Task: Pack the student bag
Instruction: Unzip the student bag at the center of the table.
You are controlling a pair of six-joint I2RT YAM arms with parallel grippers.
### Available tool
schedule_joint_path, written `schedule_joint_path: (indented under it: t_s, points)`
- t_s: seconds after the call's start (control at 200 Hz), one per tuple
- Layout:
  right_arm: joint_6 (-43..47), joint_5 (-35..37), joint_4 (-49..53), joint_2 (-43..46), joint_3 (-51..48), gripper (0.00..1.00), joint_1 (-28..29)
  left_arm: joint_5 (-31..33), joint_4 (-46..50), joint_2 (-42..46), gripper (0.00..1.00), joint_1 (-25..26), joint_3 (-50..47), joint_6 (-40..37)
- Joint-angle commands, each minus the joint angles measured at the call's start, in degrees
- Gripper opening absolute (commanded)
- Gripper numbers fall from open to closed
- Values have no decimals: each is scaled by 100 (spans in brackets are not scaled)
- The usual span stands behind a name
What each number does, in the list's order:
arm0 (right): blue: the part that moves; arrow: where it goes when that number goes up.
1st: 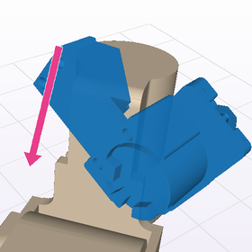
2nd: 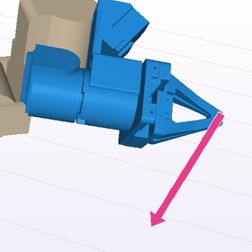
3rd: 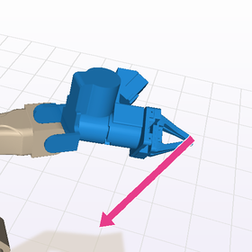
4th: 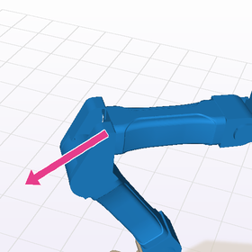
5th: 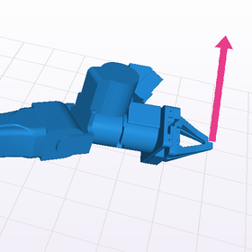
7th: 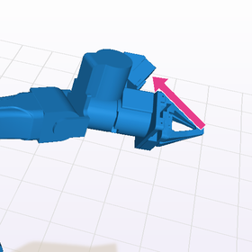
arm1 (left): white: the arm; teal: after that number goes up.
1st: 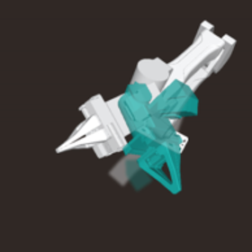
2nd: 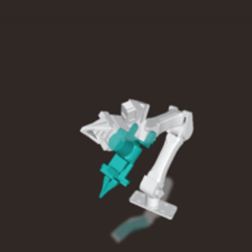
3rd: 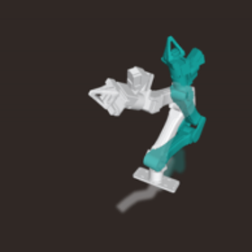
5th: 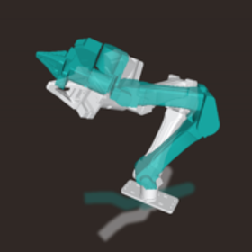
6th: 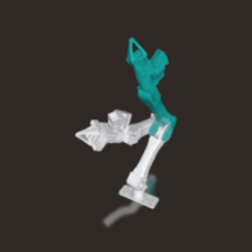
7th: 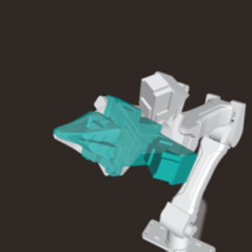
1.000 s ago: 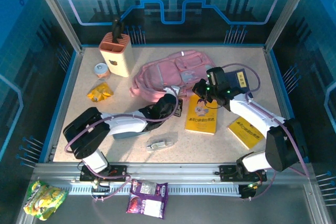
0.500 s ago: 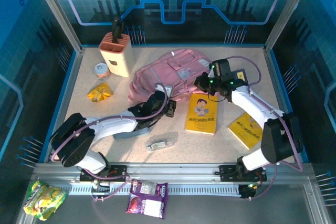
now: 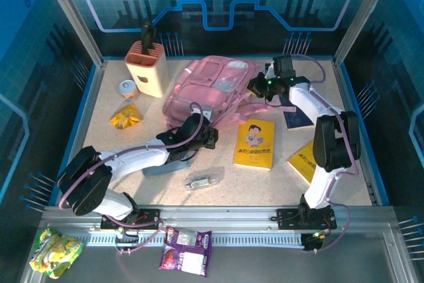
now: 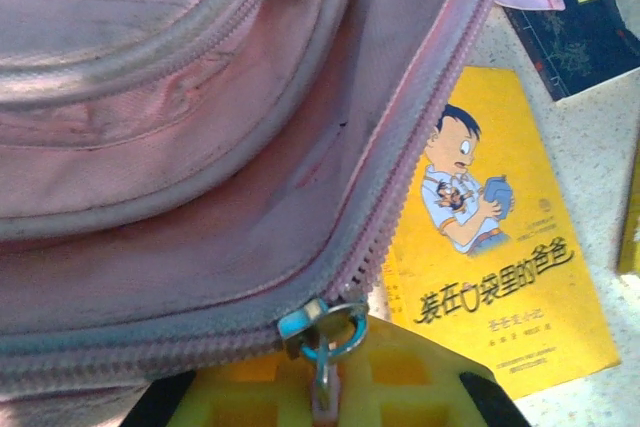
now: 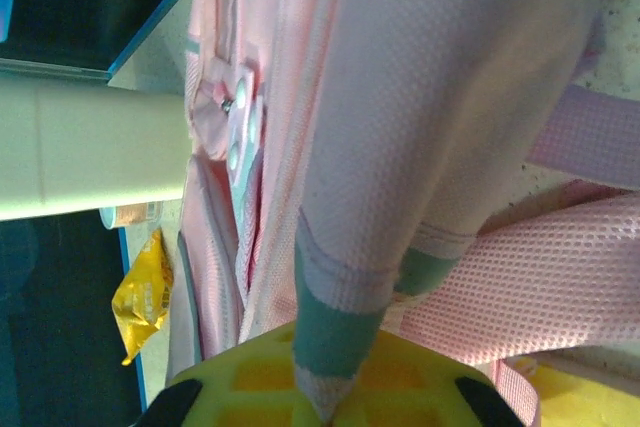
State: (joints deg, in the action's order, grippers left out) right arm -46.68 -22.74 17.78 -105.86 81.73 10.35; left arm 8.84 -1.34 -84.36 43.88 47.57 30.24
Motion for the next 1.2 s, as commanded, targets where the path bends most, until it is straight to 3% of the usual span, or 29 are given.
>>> schedule_joint_path:
  t_s: [0.0,0.08,0.24,0.42,0.565,0.951,1.076,1.196]
  points:
    - [284,61,-165,78,157,25,-275,-324,303,-293,0,11,461,474]
    - [419,97,-155,373,-174,47,-236,-208,367,-527,0,7,691,646]
    - [435,-19,56,1129,-1001,66,-236,-150,371,-769,0,9,1043,774]
    - [104,-234,406,1689,-1750,80,155,-445,71,-897,0,29,1108,851]
    - [-612,-391,-155,1707,-2261,80,578,-744,-11,-1064,0,50,1225,844]
    - [-1624,-50,-1102,901,-2445,68,1076,-945,88,-1068,0,82,1359,791]
    - [-1616,65,-1248,743,-2351,50,1127,-1089,108,-1057,0,85,1377,734]
    - [-1247,338,-985,717,-2127,24,1106,-1138,377,-977,0,82,1461,597]
